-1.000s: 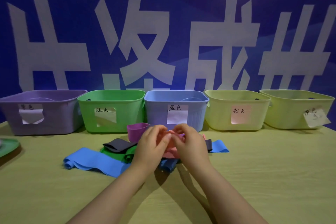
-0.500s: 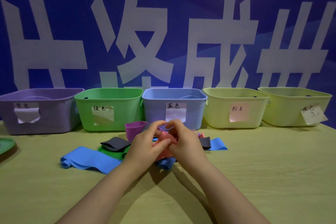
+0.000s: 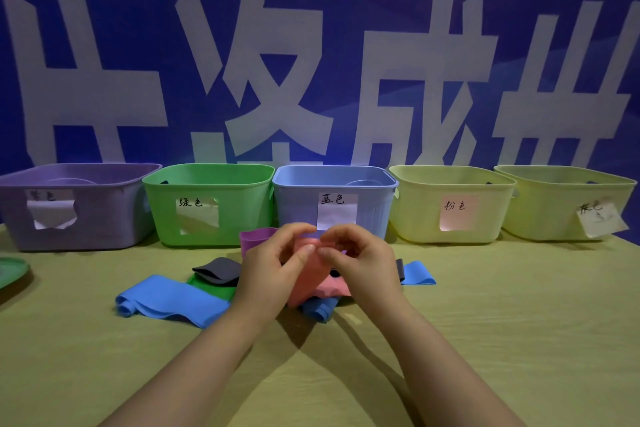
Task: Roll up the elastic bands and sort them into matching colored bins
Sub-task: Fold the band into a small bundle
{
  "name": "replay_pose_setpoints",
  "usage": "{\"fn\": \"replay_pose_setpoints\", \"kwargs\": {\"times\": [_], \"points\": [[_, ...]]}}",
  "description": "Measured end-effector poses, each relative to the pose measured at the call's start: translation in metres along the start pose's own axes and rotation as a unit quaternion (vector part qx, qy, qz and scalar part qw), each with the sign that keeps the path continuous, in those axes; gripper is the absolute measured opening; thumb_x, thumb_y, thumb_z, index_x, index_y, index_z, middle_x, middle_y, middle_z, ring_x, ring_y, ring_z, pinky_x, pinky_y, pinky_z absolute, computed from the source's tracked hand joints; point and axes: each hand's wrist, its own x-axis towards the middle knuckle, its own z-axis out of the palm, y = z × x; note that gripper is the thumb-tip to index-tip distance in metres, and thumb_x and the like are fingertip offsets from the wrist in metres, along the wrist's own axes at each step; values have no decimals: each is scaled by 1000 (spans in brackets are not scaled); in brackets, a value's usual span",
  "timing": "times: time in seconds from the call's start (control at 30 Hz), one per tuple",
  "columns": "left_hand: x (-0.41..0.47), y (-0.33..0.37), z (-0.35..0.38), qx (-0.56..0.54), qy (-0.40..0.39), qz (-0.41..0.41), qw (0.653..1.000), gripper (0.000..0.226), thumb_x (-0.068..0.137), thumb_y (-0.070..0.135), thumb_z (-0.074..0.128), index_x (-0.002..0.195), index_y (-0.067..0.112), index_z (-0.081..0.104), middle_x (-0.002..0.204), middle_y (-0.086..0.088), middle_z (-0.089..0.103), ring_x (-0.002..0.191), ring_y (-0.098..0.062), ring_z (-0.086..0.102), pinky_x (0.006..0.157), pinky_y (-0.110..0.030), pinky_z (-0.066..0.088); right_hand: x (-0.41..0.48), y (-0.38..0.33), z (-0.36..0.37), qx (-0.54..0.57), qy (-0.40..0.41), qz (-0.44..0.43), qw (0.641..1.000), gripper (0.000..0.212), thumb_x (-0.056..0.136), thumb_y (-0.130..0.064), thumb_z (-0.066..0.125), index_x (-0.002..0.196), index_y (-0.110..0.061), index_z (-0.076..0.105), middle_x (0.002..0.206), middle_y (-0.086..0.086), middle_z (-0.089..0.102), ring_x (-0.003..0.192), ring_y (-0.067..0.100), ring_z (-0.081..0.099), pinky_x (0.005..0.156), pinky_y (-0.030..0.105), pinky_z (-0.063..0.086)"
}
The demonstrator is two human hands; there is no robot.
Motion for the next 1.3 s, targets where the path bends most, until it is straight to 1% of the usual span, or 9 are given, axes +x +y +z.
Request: {"fn": "replay_pose_setpoints", "kwargs": {"times": [0.13, 0.23, 0.4, 0.53, 0.63, 0.77, 0.97, 1.13, 1.3], "points": [[0, 2, 1, 4, 20, -7, 1000, 28, 83, 8, 65, 80, 36, 65, 82, 14, 70, 82, -6, 65, 80, -38, 53, 0, 2, 2, -14, -4, -6, 1000, 30, 75, -9, 72, 71, -37, 62, 75, -13, 65, 73, 7, 59, 74, 37, 54], [0, 0, 1, 10, 20, -19, 1000, 23, 82, 8, 66, 82, 32, 65, 79, 8, 70, 79, -11, 65, 74, -39, 54, 0, 4, 2, -38, 2, -12, 999, 29, 75, -9, 72, 73, -36, 61, 76, -15, 64, 72, 2, 57, 74, 31, 53], [1, -2, 1, 62, 27, 10, 998, 14, 83, 15, 67, 77, 27, 65, 69, 11, 65, 63, -5, 56, 62, -29, 46, 1, 4, 2, -99, -8, -35, 994, 5, 80, -18, 69, 85, -19, 71, 78, -13, 61, 73, -5, 55, 70, 10, 42], [2, 1, -2, 115, 27, 48, 992, 8, 85, 18, 63, 78, 18, 65, 73, 8, 63, 68, -7, 55, 61, -25, 43, 3, 3, 1, -143, -31, -50, 988, 8, 86, -23, 62, 84, -18, 69, 80, -10, 59, 79, 10, 53, 74, 23, 42], [2, 1, -2, 152, 22, 62, 986, 11, 87, 15, 60, 77, 13, 64, 73, 6, 60, 69, -6, 50, 60, -14, 36, 2, 2, 1, -178, -61, -61, 980, 15, 91, -21, 54, 88, -14, 67, 84, -5, 58, 86, 17, 52, 76, 26, 38], [2, 0, -3, 145, 21, 65, 987, 18, 89, 20, 58, 74, 11, 63, 69, 3, 59, 69, -8, 49, 58, -12, 33, 1, -1, 0, -174, -84, -61, 979, 19, 94, -20, 49, 91, -12, 66, 84, -4, 57, 84, 15, 50, 71, 23, 34], [4, -2, -3, 116, 6, 58, 992, 35, 83, 39, 47, 72, 9, 63, 66, 3, 59, 71, -11, 52, 56, -14, 33, 0, 0, 2, -144, -59, -50, 987, 3, 85, -24, 64, 84, -22, 64, 78, -14, 57, 75, 2, 51, 67, 10, 36], [5, 0, -3, 58, -8, 40, 997, 16, 78, 39, 57, 86, 28, 64, 85, 11, 66, 82, -2, 60, 70, -19, 46, 1, 0, 1, -158, -46, -66, 984, 9, 87, -27, 61, 85, -19, 66, 80, -10, 56, 78, 8, 50, 68, 15, 36], [5, 5, -3, 57, 1, 61, 997, 7, 76, 35, 60, 79, 31, 64, 78, 10, 66, 77, -6, 60, 66, -24, 46, 1, -5, -1, -177, -59, -91, 978, 17, 93, -27, 52, 90, -16, 65, 85, -5, 55, 86, 13, 49, 73, 18, 36]]}}
